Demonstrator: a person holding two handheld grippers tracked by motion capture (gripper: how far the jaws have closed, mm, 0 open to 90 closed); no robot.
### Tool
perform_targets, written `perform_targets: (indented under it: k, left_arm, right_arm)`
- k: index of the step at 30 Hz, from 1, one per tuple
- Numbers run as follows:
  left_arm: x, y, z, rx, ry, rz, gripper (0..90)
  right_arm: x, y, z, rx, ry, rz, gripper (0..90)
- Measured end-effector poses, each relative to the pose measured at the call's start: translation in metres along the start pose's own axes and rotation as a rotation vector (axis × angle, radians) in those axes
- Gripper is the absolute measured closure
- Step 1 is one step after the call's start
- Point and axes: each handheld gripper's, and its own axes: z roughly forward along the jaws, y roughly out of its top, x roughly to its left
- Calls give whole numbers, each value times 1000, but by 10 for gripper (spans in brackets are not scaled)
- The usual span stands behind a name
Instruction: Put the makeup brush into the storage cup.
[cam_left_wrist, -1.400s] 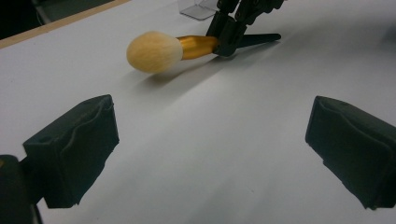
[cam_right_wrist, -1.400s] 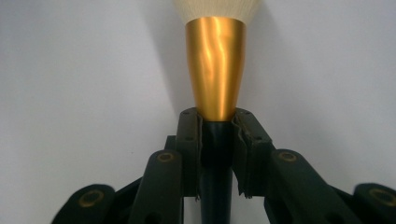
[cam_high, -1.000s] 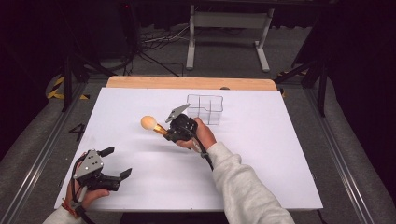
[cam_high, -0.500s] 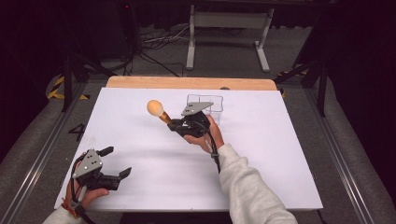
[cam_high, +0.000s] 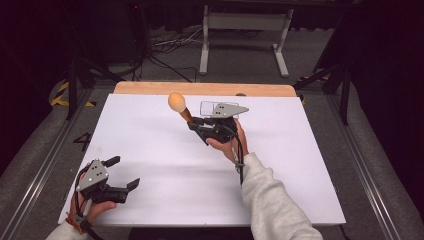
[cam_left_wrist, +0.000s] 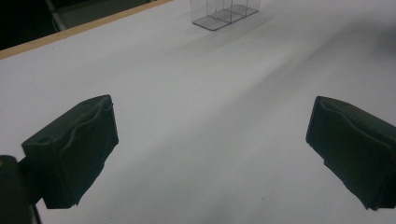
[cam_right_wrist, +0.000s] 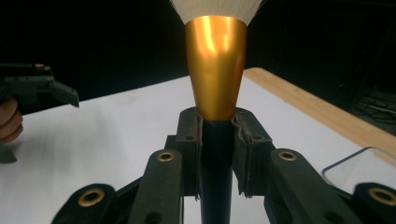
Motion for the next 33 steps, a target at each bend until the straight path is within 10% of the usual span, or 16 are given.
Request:
perform_targets:
  k: [18, 33]
  left_arm:
    - [0, 0, -1, -8, 6, -4, 24]
    - [0, 0, -1, -10, 3, -6, 25]
  right_arm:
    - [-28, 12, -55, -200, -113, 5, 744]
    - [-47, 5, -63, -274, -216, 13, 745]
